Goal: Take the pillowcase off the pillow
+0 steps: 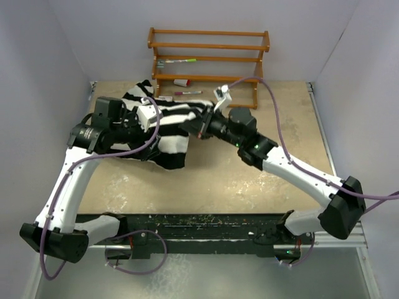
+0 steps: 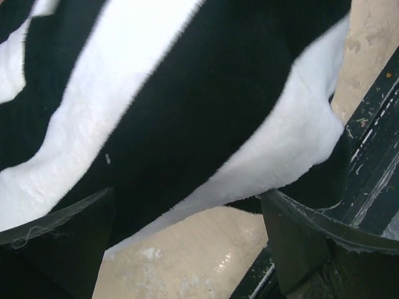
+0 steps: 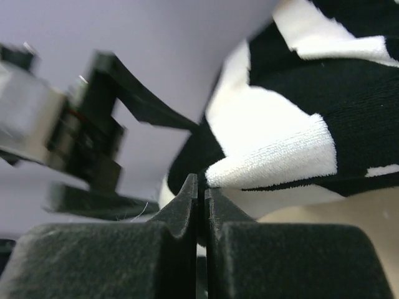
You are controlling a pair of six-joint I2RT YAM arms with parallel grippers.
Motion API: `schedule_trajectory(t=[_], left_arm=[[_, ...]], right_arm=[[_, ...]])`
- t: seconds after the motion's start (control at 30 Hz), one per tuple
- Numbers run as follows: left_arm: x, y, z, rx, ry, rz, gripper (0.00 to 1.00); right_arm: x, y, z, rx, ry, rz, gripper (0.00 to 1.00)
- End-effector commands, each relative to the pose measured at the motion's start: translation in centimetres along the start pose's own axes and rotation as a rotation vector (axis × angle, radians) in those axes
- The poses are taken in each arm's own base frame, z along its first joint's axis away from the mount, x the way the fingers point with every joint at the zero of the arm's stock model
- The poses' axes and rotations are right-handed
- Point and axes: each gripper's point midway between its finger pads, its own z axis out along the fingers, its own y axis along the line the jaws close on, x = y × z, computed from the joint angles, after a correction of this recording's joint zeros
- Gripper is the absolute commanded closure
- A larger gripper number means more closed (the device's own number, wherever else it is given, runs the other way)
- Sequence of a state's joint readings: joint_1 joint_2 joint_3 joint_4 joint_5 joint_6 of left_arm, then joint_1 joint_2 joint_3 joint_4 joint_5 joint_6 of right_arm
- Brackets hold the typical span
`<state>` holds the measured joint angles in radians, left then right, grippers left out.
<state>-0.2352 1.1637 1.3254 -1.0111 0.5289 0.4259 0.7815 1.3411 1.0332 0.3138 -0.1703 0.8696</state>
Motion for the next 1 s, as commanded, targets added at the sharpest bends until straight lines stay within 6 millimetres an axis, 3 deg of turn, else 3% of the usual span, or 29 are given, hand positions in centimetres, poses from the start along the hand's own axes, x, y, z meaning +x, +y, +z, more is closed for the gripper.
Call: schedule_trajectory(t=[0.0,0.13,0.27,0.4,0.57,0.77,0.83,0.87,0.97], left_arm=[[-3.1,-2.0,-3.5,-0.003,-0.105,0.148,0.01],[-4.7,-1.1,-5.8,-0.114,-0.166,0.298,0.01],[-6.7,-1.8,-7.9,-0.171,-0.294,0.325,0.01],[-6.6,-2.0,-7.5,-0.181,-0.349,0.324,0.01],[-6.8,0.3,-5.9,-0.258,-0.375,0.247,0.01],[-4.0,0.2,-2.2,-0.151,-0.266,0.131,0.02],[-2.9,1.2,-1.1,-0.165,-0.236,0.107,0.13],[-2.4,1.8,-0.6,-0.180,-0.227,0.095,0.24],[-2.1,4.0,-0.1,-0.238,-0.236,0.057,0.74]], right_arm=[[-9.8,10.6,-1.2,-0.200,-0.183,-0.081,1.00],[-15.6,16.2,-2.1,-0.268,-0.299,-0.124,1.00],[-18.2,18.7,-2.8,-0.287,-0.359,-0.108,1.00],[-18.8,21.0,-3.2,-0.317,-0.402,-0.090,1.00],[-17.4,24.3,-2.7,-0.350,-0.385,-0.105,1.00],[-17.1,24.9,-3.4,-0.336,-0.405,-0.103,1.00],[-17.2,24.2,-4.4,-0.308,-0.421,-0.094,1.00],[-17.2,23.3,-4.8,-0.275,-0.429,-0.089,1.00],[-15.9,20.2,-6.1,-0.176,-0.411,-0.084,1.00]])
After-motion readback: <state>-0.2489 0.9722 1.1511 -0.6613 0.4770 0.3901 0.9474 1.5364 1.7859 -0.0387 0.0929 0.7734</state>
